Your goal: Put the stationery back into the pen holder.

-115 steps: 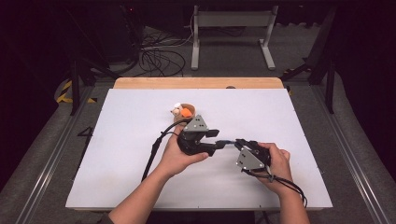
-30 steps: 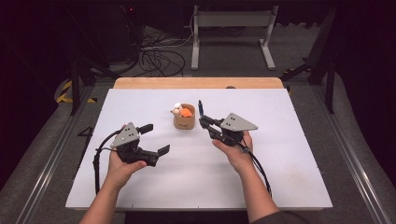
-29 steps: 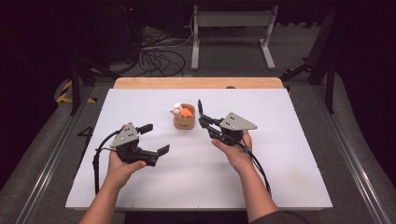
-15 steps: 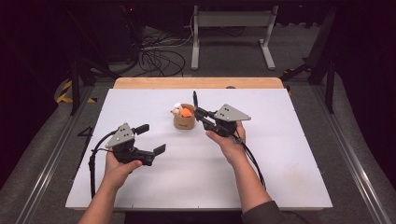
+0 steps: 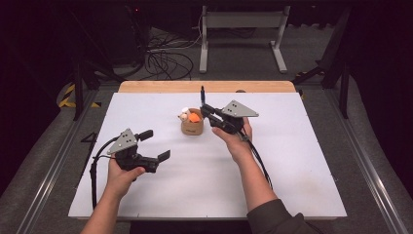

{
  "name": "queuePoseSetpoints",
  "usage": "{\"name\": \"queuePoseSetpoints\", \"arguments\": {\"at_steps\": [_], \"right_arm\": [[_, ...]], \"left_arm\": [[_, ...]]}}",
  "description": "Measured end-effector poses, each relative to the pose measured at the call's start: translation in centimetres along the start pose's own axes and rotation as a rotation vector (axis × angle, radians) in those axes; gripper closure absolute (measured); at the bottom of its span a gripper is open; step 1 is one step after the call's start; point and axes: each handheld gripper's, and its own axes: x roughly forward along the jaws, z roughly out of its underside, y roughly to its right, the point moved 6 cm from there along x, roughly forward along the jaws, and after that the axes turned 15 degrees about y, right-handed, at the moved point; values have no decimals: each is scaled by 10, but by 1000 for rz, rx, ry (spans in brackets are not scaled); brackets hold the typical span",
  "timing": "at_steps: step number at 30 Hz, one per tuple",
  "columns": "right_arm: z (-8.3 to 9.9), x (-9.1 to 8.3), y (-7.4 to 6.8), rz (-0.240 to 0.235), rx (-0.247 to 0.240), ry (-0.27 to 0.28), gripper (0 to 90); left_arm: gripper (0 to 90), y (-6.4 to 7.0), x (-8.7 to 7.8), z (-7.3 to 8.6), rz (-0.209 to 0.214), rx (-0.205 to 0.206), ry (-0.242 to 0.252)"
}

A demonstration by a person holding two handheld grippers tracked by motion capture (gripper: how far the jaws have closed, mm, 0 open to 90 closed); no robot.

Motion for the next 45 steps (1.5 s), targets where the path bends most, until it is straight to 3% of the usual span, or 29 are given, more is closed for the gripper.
{"name": "queuePoseSetpoints", "arguments": {"at_steps": [25,45], "right_arm": [[31,24,15,21,61,8,797],[53,27,19,39,20,-64,795]], "left_arm": [[16,-3,-1,2,-2,-10,5],[16,-3,-1,2,0,-12,8]]}}
